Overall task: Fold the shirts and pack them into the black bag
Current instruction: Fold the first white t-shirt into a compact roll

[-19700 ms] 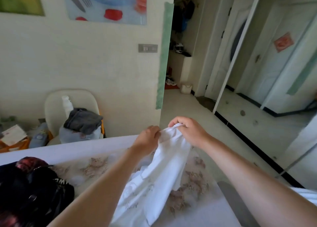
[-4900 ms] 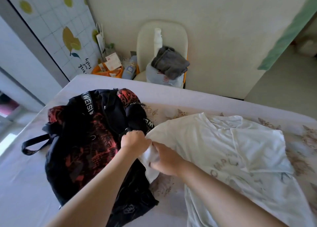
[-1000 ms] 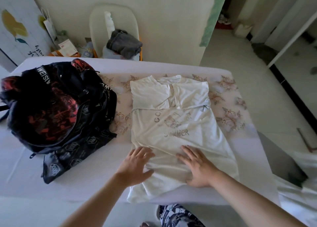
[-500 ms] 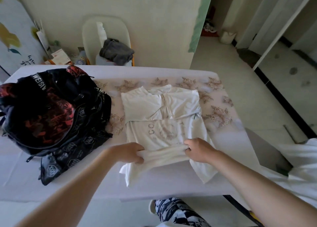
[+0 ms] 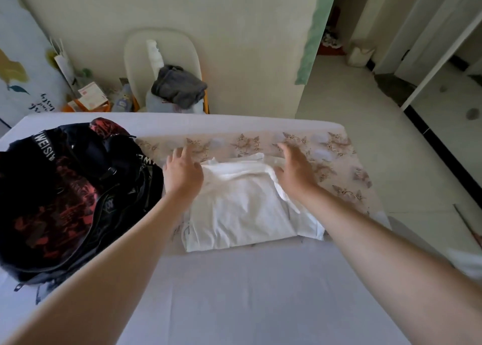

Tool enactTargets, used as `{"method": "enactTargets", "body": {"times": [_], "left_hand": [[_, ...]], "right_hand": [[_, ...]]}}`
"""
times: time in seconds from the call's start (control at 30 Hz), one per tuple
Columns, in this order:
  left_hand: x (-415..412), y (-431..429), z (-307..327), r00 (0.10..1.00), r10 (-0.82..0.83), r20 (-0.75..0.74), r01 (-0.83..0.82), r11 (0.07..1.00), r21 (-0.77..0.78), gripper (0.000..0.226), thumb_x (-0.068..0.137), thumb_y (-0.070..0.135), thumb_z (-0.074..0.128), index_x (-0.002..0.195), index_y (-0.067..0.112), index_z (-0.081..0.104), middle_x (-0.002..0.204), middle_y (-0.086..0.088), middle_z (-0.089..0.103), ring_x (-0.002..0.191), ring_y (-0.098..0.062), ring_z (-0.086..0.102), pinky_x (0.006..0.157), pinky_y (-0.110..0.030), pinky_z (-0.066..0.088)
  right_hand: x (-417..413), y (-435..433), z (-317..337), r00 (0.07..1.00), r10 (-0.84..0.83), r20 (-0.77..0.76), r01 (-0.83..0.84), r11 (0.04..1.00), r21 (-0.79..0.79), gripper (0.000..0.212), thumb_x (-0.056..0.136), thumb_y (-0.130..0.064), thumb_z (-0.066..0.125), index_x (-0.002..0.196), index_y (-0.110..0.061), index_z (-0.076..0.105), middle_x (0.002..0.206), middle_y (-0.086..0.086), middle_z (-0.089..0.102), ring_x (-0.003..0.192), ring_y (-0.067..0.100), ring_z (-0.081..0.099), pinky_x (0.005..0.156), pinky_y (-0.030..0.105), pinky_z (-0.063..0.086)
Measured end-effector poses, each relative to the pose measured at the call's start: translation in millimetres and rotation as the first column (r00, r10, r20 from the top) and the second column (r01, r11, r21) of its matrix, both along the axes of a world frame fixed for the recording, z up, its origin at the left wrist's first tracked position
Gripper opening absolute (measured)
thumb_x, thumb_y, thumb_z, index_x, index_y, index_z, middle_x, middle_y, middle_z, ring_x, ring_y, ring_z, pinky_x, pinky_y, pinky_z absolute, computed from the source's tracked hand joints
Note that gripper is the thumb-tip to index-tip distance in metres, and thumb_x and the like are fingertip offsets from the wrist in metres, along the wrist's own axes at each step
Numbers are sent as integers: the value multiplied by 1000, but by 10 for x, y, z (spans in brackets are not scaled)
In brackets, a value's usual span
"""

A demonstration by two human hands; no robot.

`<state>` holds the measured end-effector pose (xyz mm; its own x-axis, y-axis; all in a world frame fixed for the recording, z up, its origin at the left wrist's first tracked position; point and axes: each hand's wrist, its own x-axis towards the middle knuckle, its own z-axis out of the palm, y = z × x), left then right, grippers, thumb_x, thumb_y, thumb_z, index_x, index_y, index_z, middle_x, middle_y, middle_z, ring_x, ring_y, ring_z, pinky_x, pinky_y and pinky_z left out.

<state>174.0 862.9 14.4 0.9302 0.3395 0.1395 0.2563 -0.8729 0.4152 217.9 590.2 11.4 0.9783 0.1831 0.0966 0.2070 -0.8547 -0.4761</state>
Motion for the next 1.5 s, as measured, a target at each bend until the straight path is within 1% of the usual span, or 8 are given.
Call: {"method": "enactTargets", "body": {"times": [0.17, 0.37, 0.63, 0.87, 1.03, 1.17, 1.3, 1.5], "left_hand": [[-92, -341, -553, 839, -468, -276, 421, 881, -215, 36, 94, 24, 58, 128, 33, 59, 143, 7, 48, 134, -17, 41, 112, -39, 35], [-371, -407, -1166, 626, -567, -536, 660, 751, -23, 104, 48, 71, 73, 140, 36, 38, 148, 4, 17, 142, -21, 12, 118, -46, 14], [-548, -95, -1136, 679, -556, -479, 570, 811, -133, 10, 83, 30, 65, 93, 30, 62, 98, 9, 57, 98, -19, 55, 90, -35, 46], [-519, -55, -908, 220, -466, -857, 549, 785, -286, 16, 74, 42, 78, 81, 31, 69, 95, 6, 72, 89, -18, 70, 82, -33, 57], [-344, -349, -933, 640, -538, -548, 499, 834, -236, 11, 91, 30, 55, 93, 35, 65, 103, 10, 65, 97, -16, 62, 82, -31, 51], [-42, -606, -996, 795, -545, -267, 562, 827, -12, 47, 83, 0, 48, 118, 29, 56, 122, 7, 51, 116, -18, 49, 93, -35, 45], [277, -697, -1131, 804, -525, -279, 581, 794, 181, 75, 73, -4, 57, 141, 25, 41, 141, -3, 39, 130, -28, 39, 104, -42, 39], [706, -563, -1129, 885, -460, -78, 466, 878, 108, 42, 70, -14, 54, 100, 14, 62, 87, -8, 68, 80, -32, 64, 62, -32, 40]], "right_hand": [[-99, -263, -595, 980, 121, -157, -150, 971, -189, 50, 88, -17, 62, 137, -16, 51, 138, 6, 48, 127, 30, 48, 101, 41, 40], [-481, -580, -1063, 916, 388, -105, -399, 845, -355, 64, 66, -45, 63, 126, -23, 58, 133, 6, 46, 123, 28, 44, 102, 42, 41], [-564, -367, -1087, 912, 280, -301, -375, 865, -332, 59, 75, 6, 51, 129, -19, 55, 122, 8, 50, 111, 31, 54, 94, 38, 44], [-819, -274, -727, 725, 248, -643, -340, 940, -20, 18, 78, -30, 56, 88, -27, 70, 91, -9, 66, 85, 9, 62, 75, 27, 52], [-678, -513, -927, 963, 268, -25, -265, 929, -257, 48, 69, -16, 65, 116, -23, 60, 112, 0, 52, 95, 21, 54, 79, 35, 48], [-508, -678, -1000, 965, 255, -64, -256, 855, -451, 69, 62, -19, 69, 129, -27, 54, 134, 1, 48, 125, 25, 44, 99, 41, 39], [-294, -722, -1123, 998, 47, -45, -53, 987, -152, 17, 78, -25, 65, 95, -24, 69, 96, -9, 68, 93, 18, 63, 84, 38, 46], [152, -640, -972, 879, -359, -314, 451, 841, 300, 13, 97, -18, 50, 109, -17, 55, 94, 3, 65, 75, 24, 58, 65, 30, 37]]}}
